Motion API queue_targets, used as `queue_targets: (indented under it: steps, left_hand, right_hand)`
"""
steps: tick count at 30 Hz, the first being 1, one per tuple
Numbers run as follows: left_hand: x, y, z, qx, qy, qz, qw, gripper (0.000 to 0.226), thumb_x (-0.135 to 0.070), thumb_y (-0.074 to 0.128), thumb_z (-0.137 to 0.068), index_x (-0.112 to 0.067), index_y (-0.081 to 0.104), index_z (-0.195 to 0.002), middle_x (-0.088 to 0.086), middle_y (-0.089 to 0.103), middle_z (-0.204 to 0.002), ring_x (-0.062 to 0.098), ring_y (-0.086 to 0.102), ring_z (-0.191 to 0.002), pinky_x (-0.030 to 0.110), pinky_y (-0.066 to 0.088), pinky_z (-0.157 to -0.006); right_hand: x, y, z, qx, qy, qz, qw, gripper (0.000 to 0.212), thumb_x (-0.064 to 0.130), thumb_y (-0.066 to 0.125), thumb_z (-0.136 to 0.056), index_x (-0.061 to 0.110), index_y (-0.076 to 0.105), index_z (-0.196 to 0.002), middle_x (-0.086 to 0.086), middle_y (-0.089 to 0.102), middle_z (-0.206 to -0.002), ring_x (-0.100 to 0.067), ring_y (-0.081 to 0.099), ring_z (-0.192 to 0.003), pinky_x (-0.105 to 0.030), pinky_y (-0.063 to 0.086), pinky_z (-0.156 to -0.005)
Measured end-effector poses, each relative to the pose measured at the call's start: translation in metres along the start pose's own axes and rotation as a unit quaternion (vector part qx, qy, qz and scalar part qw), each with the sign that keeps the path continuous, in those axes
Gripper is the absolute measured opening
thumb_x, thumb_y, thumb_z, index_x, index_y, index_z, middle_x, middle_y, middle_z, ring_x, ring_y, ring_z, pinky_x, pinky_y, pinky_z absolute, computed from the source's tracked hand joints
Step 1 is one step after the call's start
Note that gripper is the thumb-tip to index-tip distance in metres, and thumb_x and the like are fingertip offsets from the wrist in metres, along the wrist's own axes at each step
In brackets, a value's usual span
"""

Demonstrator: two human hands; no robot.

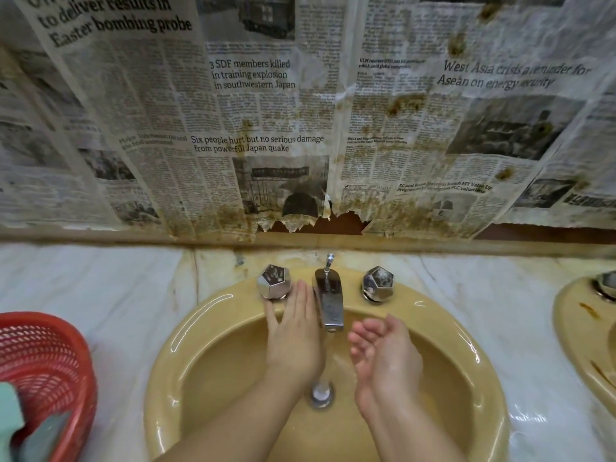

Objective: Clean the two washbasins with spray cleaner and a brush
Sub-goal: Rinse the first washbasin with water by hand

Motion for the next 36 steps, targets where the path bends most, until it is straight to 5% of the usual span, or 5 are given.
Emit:
queue_targets:
  steps: [10,15,24,33,36]
  left_hand:
    - [-0.007,-0.008,0.017,0.016,0.042,0.101,0.994,0.077,-0.012,0.038,-0.093,-0.009,0.006,-0.163,0.010,0.010,-0.170,0.023,0.010,-0.157,0.049,0.009,-0.127]
    - [0.042,0.009,0.076,-0.039,-0.013,0.286,0.957,0.036,-0.031,0.051,-0.091,-0.025,0.062,-0.124,-0.007,0.067,-0.121,0.015,0.060,-0.116,0.032,0.046,-0.098]
    - [0.108,-0.041,0.061,-0.236,0.013,0.204,0.950,0.044,-0.040,0.065,-0.080,-0.018,0.061,-0.118,-0.003,0.060,-0.113,0.023,0.056,-0.112,0.041,0.048,-0.095]
    - [0.054,0.030,0.052,-0.015,0.010,-0.050,0.999,0.072,-0.022,0.016,-0.097,0.002,-0.018,-0.156,0.024,-0.026,-0.163,0.038,-0.022,-0.153,0.055,-0.004,-0.125]
    - [0.027,0.056,0.066,0.051,0.061,0.153,0.985,0.063,-0.011,0.035,-0.101,-0.006,0.016,-0.161,0.016,0.009,-0.169,0.026,0.007,-0.157,0.043,0.008,-0.127]
  right_hand:
    - [-0.080,-0.003,-0.049,0.051,0.193,0.002,0.980,0.033,0.018,0.038,-0.107,-0.003,0.057,-0.125,-0.016,0.062,-0.114,-0.033,0.053,-0.133,-0.038,0.041,-0.106]
    - [-0.090,0.009,-0.044,0.104,0.242,-0.088,0.961,0.025,0.014,0.043,-0.108,-0.006,0.057,-0.111,-0.018,0.067,-0.084,-0.026,0.065,-0.085,-0.032,0.056,-0.080]
    - [-0.123,0.019,-0.031,0.064,0.195,-0.144,0.968,0.032,0.006,0.037,-0.108,-0.010,0.051,-0.132,-0.023,0.061,-0.126,-0.028,0.063,-0.105,-0.033,0.048,-0.097]
    - [-0.117,0.010,-0.037,0.078,0.160,0.020,0.984,0.032,0.015,0.039,-0.108,-0.002,0.058,-0.127,-0.018,0.065,-0.113,-0.027,0.064,-0.091,-0.034,0.052,-0.085]
    - [-0.110,-0.022,-0.053,0.046,0.159,0.047,0.985,0.033,0.019,0.036,-0.108,-0.002,0.059,-0.120,-0.017,0.066,-0.113,-0.030,0.064,-0.102,-0.037,0.047,-0.096]
Point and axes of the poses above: each hand's wrist, its own z-axis away from the middle knuckle, its own y-axis out of the palm, x = y × z, the point moved 7 cm from there along -z, towards the middle knuckle
